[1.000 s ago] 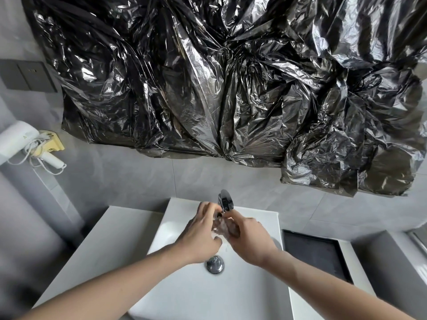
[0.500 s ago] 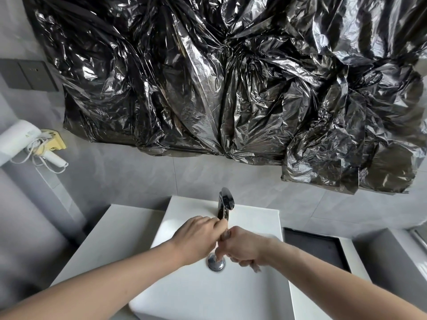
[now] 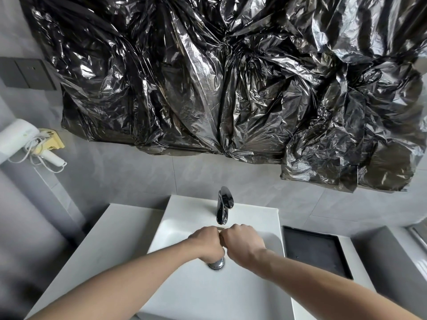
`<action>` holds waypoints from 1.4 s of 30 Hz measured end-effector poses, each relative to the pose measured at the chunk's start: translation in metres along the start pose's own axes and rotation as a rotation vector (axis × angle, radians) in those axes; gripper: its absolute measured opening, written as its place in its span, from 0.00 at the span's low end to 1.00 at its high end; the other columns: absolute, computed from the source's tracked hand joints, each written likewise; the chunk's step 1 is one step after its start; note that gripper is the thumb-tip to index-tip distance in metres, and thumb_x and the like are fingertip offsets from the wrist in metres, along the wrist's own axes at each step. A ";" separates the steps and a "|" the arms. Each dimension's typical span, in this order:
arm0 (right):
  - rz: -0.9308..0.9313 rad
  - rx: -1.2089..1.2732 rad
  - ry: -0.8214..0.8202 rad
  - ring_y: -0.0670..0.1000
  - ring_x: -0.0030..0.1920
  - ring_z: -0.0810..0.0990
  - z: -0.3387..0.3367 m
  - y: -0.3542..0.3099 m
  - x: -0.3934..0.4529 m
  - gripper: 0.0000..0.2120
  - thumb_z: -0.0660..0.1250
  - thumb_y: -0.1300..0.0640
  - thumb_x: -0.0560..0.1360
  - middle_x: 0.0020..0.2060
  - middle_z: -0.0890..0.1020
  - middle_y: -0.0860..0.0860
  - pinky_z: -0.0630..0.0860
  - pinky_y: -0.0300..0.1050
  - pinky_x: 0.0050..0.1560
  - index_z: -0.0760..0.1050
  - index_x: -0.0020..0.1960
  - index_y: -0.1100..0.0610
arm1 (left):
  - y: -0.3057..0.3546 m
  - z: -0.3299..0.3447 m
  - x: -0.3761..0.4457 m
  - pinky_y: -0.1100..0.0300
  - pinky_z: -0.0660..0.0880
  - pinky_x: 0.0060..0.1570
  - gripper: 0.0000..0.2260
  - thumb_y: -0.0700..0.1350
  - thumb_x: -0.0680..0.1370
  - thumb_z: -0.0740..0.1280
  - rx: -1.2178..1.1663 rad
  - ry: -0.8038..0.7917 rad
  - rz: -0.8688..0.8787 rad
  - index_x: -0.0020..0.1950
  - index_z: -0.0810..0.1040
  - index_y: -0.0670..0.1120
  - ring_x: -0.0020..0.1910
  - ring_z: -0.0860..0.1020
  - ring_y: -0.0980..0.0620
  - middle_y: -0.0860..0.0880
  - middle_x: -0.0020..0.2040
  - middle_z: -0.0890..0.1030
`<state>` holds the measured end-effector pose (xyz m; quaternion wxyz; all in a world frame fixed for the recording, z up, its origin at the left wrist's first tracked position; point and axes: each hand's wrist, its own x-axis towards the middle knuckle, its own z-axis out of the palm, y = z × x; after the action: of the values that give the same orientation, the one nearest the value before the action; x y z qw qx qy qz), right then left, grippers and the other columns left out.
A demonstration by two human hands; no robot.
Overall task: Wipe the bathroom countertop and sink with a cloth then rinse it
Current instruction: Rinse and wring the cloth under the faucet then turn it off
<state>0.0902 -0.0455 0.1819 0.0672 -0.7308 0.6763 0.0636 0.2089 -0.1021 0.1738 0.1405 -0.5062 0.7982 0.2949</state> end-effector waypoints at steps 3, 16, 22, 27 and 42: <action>-0.043 -0.036 0.039 0.65 0.42 0.75 0.003 0.005 0.003 0.14 0.60 0.67 0.73 0.49 0.85 0.58 0.67 0.51 0.42 0.78 0.48 0.51 | -0.003 0.000 0.001 0.58 0.61 0.31 0.06 0.37 0.68 0.61 -0.144 -0.078 0.024 0.34 0.67 0.48 0.36 0.67 0.47 0.50 0.35 0.70; 0.291 1.013 -0.438 0.48 0.21 0.58 -0.025 0.024 -0.001 0.21 0.74 0.63 0.68 0.24 0.63 0.48 0.59 0.35 0.19 0.61 0.33 0.50 | -0.028 0.005 -0.010 0.57 0.73 0.56 0.35 0.40 0.69 0.68 0.346 0.616 0.663 0.74 0.62 0.54 0.59 0.71 0.51 0.54 0.64 0.71; 0.164 0.609 -0.300 0.52 0.29 0.63 -0.011 -0.001 -0.009 0.13 0.62 0.65 0.71 0.26 0.65 0.48 0.61 0.40 0.22 0.65 0.33 0.54 | -0.011 -0.012 -0.015 0.55 0.68 0.39 0.12 0.37 0.70 0.70 0.688 0.515 0.517 0.51 0.77 0.47 0.44 0.82 0.43 0.49 0.44 0.84; 0.153 0.349 -0.126 0.59 0.38 0.71 0.005 -0.010 -0.014 0.07 0.60 0.61 0.72 0.35 0.72 0.51 0.68 0.47 0.35 0.70 0.36 0.53 | 0.000 -0.006 -0.014 0.54 0.67 0.43 0.12 0.33 0.74 0.63 0.666 0.349 0.338 0.50 0.79 0.48 0.51 0.82 0.38 0.42 0.52 0.84; -0.010 0.120 0.110 0.65 0.44 0.78 0.028 0.014 0.001 0.12 0.61 0.61 0.73 0.47 0.86 0.55 0.68 0.50 0.42 0.81 0.49 0.50 | -0.007 0.031 0.010 0.56 0.55 0.31 0.10 0.37 0.67 0.60 -0.321 -0.007 0.006 0.30 0.60 0.48 0.35 0.58 0.48 0.52 0.33 0.61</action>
<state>0.0767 -0.0423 0.1543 0.0742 -0.7311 0.6780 -0.0177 0.2089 -0.0926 0.1424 0.0597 -0.5186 0.7420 0.4207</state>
